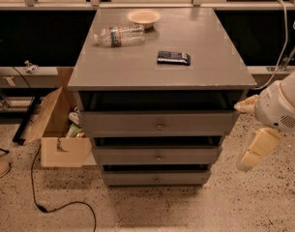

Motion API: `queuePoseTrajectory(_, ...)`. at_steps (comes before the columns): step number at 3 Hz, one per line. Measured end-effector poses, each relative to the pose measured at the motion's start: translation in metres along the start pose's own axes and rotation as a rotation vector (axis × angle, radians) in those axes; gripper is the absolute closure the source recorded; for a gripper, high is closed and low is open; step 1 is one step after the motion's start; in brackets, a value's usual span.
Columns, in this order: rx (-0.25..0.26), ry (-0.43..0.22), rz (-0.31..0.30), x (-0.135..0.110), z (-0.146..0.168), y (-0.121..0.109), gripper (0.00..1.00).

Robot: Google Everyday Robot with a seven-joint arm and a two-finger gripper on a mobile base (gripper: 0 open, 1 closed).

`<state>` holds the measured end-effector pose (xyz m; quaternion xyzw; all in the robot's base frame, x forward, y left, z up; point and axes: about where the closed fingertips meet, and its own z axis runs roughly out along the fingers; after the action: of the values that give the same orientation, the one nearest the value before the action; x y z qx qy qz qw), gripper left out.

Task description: Open middle drawer

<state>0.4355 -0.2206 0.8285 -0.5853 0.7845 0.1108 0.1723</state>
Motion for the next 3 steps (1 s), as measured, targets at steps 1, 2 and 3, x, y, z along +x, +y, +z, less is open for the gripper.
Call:
queuePoseTrajectory(1, 0.000, 0.000, 0.000, 0.000, 0.000, 0.000, 0.00)
queuePoseTrajectory(2, -0.099, -0.049, -0.012, 0.017, 0.054, 0.006, 0.00)
queuePoseTrajectory(3, -0.189, -0.099, -0.066, 0.043, 0.129, 0.019, 0.00)
